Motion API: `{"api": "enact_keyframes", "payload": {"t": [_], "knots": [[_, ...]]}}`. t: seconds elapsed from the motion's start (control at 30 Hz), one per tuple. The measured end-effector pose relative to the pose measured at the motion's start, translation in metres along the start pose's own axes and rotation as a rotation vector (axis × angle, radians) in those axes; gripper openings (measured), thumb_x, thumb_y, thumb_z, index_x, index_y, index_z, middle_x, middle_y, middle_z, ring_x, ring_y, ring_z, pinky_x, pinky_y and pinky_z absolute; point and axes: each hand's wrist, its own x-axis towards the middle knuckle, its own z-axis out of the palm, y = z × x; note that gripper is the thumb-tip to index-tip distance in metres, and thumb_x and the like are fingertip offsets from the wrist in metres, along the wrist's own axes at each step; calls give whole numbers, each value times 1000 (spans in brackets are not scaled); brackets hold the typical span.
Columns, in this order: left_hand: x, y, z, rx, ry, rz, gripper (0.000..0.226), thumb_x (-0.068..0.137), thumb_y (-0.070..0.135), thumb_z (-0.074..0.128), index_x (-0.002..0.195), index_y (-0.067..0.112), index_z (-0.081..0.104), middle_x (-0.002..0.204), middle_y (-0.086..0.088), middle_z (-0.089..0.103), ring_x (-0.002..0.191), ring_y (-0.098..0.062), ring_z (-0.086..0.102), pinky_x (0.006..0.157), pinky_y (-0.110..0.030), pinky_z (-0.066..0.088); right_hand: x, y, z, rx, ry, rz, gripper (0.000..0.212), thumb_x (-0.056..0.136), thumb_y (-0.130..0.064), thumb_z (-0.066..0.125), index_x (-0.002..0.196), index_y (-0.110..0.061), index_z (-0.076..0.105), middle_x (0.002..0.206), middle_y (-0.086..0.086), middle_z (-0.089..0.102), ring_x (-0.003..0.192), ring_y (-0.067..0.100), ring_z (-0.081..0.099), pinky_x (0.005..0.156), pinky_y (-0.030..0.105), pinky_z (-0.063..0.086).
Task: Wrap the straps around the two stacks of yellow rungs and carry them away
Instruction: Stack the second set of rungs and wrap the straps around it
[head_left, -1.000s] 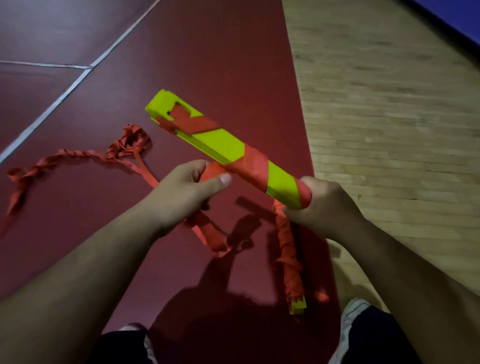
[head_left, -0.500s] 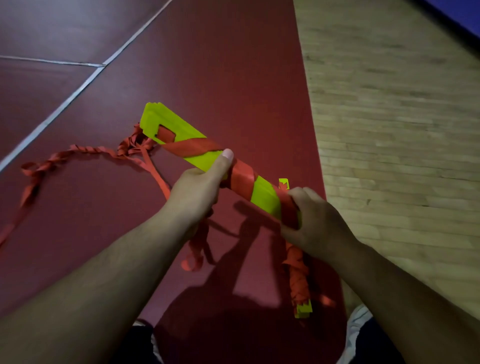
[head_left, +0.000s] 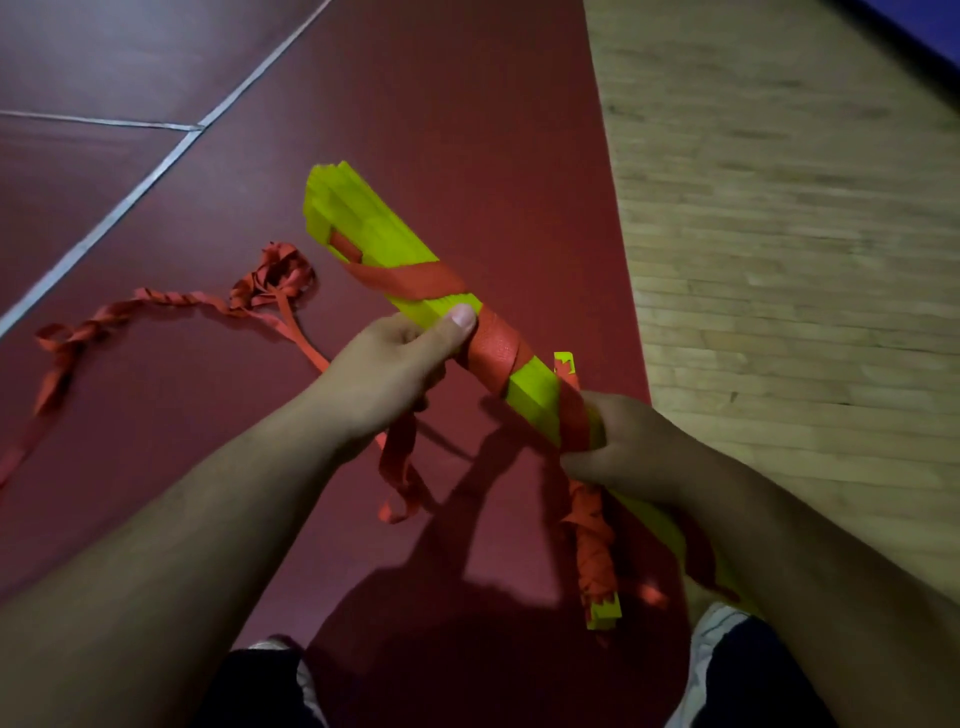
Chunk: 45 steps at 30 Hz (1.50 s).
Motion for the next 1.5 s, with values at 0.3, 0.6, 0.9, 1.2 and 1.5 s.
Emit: {"api": "enact_keyframes", "payload": {"t": [0.3,0.6,0.9,1.2,1.5], "knots": [[-1,-15,2,244,29,-114,52,96,52,51,66,9,53,52,-10,44,32,-11,33,37,-22,25,-6,3,3,-527,372,-5,39,79,-44,72,107,-28,50,91,1,64,85,32,63,62,32,42],[-5,-21,13,-248,26,-272,55,79,69,63,65,17,56,61,-10,36,50,-19,35,48,-26,22,0,14,1,-571,320,-25,65,74,-50,70,131,-24,51,108,4,61,102,30,60,82,36,50],[-11,-11,0,-160,-126,-32,47,70,58,68,56,13,63,58,-19,47,49,-27,42,44,-29,33,-6,0,-7,-98,-112,-15,47,69,-26,87,109,-24,62,91,-1,72,80,14,68,70,28,53],[-14,-13,6,27,-127,9,67,92,65,43,67,6,65,60,-12,53,53,-16,49,51,-25,37,-11,-2,3,130,-151,13,28,76,-7,82,93,-19,63,75,11,73,66,27,72,63,42,60],[-8,-22,7,66,-89,83,42,97,20,66,56,21,58,46,14,45,44,-4,42,49,-21,34,-2,-5,2,-207,58,33,54,70,-47,84,113,-33,56,95,-5,69,87,17,65,78,42,55]]}}
